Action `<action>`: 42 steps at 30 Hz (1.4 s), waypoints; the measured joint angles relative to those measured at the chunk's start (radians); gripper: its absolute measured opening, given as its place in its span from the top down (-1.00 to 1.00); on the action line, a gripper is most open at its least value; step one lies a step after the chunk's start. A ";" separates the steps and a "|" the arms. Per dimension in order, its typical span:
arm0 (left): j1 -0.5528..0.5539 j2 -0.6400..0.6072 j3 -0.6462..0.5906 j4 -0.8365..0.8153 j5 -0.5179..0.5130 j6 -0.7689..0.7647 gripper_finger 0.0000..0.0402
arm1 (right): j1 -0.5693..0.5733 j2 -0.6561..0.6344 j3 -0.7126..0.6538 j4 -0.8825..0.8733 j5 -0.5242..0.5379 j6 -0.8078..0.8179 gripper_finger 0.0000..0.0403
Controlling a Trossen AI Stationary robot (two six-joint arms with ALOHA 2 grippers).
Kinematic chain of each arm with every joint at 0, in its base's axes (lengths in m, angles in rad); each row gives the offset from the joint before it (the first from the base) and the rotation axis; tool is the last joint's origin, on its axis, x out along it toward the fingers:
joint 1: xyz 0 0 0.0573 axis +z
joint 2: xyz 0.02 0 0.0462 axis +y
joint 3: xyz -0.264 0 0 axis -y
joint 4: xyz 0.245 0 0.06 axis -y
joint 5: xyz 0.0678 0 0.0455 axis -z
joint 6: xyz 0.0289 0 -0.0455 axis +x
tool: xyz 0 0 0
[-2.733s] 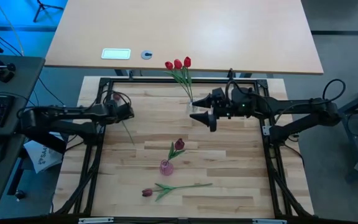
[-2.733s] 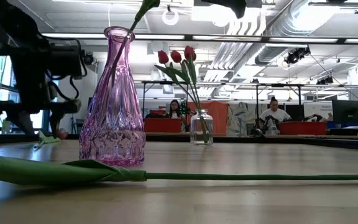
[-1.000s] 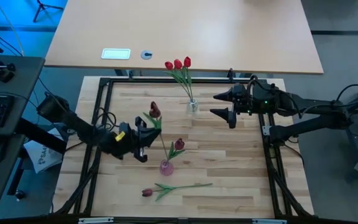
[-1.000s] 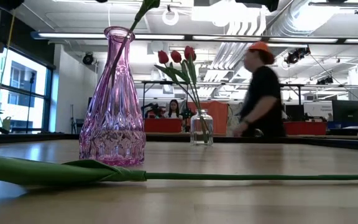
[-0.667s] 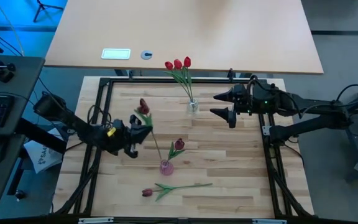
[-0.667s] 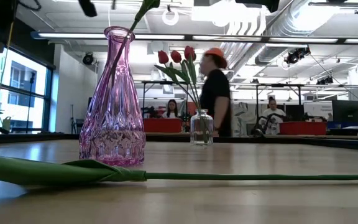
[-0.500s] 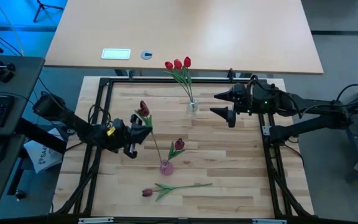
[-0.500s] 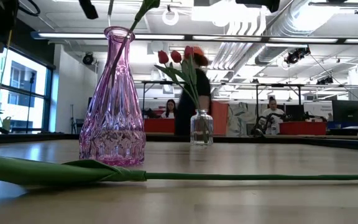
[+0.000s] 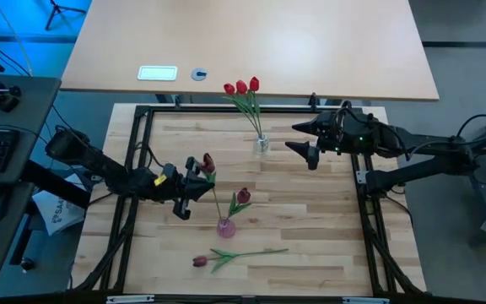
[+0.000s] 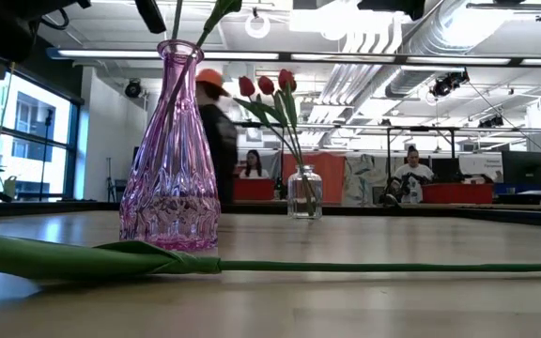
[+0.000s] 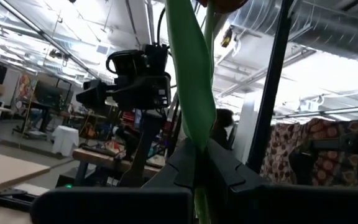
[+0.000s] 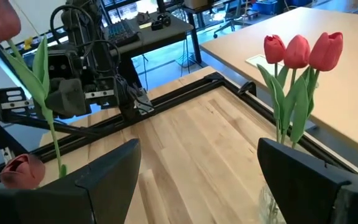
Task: Sort flowers into vase by color
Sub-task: Put the top dark red tulip into the violet flower vase
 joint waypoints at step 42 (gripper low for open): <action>-0.135 -0.114 0.000 -0.294 0.029 -0.177 -0.29 | 0.000 0.000 0.000 0.000 0.045 -0.006 -0.58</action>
